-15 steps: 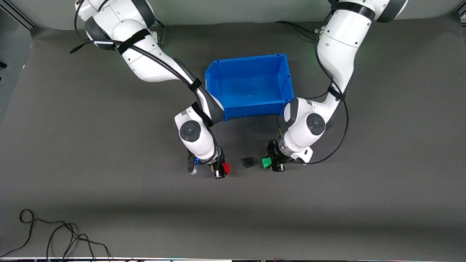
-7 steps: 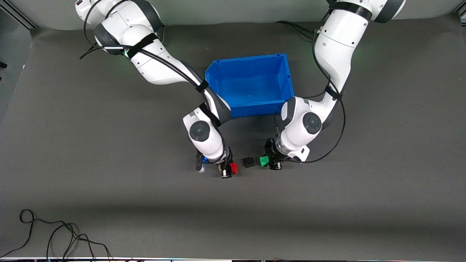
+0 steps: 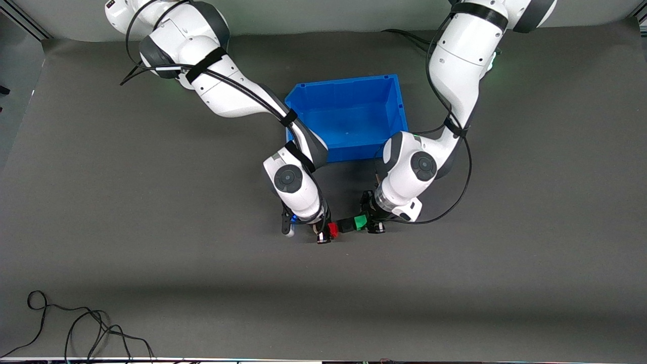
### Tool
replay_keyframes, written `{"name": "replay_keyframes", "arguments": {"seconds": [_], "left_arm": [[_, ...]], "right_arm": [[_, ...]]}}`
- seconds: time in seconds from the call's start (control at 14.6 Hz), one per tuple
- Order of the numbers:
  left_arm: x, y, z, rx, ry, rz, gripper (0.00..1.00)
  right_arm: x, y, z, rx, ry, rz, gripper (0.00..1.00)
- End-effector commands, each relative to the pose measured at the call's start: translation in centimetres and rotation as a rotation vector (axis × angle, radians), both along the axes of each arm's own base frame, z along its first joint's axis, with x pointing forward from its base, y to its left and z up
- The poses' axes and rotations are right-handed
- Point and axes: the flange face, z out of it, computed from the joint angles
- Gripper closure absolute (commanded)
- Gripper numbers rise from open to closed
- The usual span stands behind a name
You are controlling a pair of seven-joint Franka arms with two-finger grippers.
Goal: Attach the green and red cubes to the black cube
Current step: 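Lower the red cube beside the black cube while the left gripper lowers green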
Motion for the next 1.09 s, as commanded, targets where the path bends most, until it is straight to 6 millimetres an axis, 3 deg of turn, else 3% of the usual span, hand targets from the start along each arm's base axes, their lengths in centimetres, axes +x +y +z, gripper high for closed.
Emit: {"name": "replay_keyframes", "arguments": {"seconds": [0.0, 0.62, 1.03], "left_arm": [[-0.1, -1.4, -0.3, -0.006, -0.018, 0.022, 0.96], [0.7, -2.8, 0.7, -0.034, -0.041, 0.046, 0.95], [0.8, -3.0, 0.2, -0.031, -0.042, 0.041, 0.88]], "right_arm": [[0.1, 0.8, -0.6, -0.009, -0.007, -0.015, 1.0], [0.3, 0.6, -1.1, -0.01, -0.01, -0.012, 1.0], [0.9, 0.1, -1.6, -0.002, -0.031, -0.014, 1.0]]}}
